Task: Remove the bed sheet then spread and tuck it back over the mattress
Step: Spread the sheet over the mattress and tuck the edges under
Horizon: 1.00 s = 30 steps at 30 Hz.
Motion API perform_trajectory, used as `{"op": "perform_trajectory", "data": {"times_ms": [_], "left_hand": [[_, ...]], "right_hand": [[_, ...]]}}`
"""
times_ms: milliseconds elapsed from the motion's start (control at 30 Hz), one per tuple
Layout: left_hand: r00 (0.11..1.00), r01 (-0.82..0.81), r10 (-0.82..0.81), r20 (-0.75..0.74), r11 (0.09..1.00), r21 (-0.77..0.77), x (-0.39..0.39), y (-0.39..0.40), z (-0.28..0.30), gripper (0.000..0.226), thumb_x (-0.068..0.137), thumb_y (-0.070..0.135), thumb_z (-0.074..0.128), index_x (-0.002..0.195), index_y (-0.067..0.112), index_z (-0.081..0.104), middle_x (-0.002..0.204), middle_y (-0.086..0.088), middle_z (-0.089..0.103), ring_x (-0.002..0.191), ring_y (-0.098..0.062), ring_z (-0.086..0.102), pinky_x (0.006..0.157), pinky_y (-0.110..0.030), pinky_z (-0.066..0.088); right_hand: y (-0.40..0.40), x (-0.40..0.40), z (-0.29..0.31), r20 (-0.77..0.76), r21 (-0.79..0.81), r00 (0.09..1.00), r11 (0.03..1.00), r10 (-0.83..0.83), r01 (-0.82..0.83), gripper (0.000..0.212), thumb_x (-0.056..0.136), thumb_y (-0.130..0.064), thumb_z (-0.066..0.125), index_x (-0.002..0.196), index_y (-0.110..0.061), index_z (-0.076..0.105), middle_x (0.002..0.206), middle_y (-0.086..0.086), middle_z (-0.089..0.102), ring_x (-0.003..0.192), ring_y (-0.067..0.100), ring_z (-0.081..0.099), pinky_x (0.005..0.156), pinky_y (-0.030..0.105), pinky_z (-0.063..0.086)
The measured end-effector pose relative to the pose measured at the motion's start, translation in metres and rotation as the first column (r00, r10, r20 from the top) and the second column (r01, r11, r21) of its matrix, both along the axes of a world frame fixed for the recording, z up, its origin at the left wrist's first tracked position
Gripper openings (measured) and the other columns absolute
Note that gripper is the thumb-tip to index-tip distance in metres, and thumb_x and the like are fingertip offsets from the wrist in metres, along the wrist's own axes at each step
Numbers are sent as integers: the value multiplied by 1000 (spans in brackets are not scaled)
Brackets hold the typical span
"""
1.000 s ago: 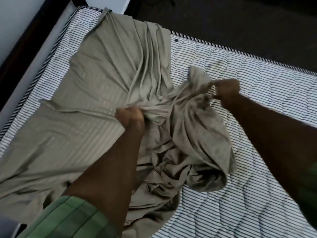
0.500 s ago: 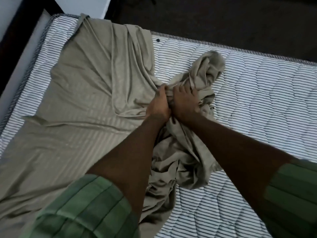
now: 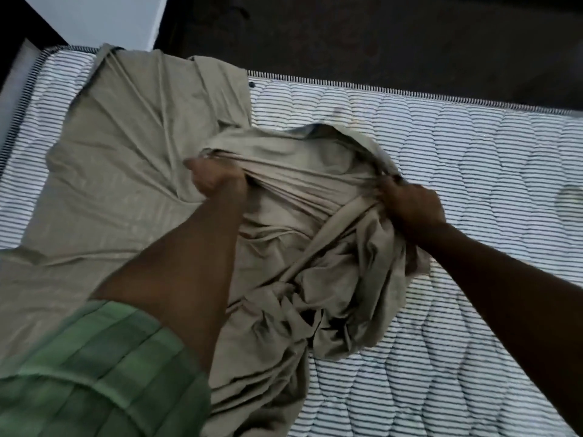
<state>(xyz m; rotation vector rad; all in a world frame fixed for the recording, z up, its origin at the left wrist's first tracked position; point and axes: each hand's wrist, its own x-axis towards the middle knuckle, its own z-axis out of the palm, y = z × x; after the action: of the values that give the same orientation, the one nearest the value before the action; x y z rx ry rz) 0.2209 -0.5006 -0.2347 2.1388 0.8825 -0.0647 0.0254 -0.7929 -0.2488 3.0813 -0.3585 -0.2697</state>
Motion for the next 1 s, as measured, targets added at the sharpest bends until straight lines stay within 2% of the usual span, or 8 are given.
{"op": "perform_trajectory", "data": {"times_ms": [133,267,367,467,533,633,833,1000], "left_hand": [[983,-45,14,185,985,166,28,11,6,56,107,25,41,155,-2,28,141,-15,59,131,-30,53,102,-32,33],[949,205,-268,164,924,323,7,-2,3,73,99,29,49,160,8,17,146,-12,53,127,-30,56,106,-38,36],[829,388,-553,85,677,625,-53,-36,-6,72,89,29,57,154,11,33,139,-15,52,115,-34,55,95,-43,41],[565,646,-822,-73,387,658,-105,-62,-10,80,81,32,72,151,20,36,130,-9,52,109,-30,54,92,-41,41],[365,789,-902,-232,167,592,-123,-66,-14,84,86,29,70,157,24,26,127,-11,57,108,-32,61,89,-43,47],[173,943,-906,-386,39,330,-126,-58,-24,59,94,27,57,149,26,35,119,-15,64,110,-40,64,90,-48,49],[404,856,-840,-362,208,473,-102,-42,-14,32,102,17,47,134,12,49,114,-16,69,108,-39,68,83,-44,54],[702,712,-615,-359,602,361,-110,-24,-15,35,99,22,55,130,7,56,128,-18,65,121,-38,62,93,-42,51]], "right_hand": [[-5,5,2,-100,19,911,914,-401,404,28,103,-25,46,127,-16,57,115,18,67,108,43,66,83,46,50],[11,26,12,54,84,888,889,-456,451,35,90,-31,56,115,-9,64,116,19,63,113,42,60,89,49,47],[40,38,19,257,83,948,982,-188,172,28,90,-40,54,99,-16,66,106,12,63,103,37,58,85,47,43],[73,26,10,104,120,987,983,124,-136,38,90,-52,49,98,-22,70,101,8,70,102,32,61,93,44,36],[81,4,1,141,97,967,969,213,-227,38,90,-50,51,94,-18,72,96,10,68,96,33,62,92,44,35],[89,-37,-7,307,64,929,970,204,-234,21,93,-36,66,99,-17,64,91,9,63,91,33,59,88,46,40],[121,-100,-1,149,202,989,978,15,-45,26,97,-43,62,114,-26,55,88,2,74,72,32,72,58,38,53],[117,-91,26,17,512,988,850,-155,124,53,105,-58,36,93,-19,69,97,7,72,95,32,68,73,37,48]]}}
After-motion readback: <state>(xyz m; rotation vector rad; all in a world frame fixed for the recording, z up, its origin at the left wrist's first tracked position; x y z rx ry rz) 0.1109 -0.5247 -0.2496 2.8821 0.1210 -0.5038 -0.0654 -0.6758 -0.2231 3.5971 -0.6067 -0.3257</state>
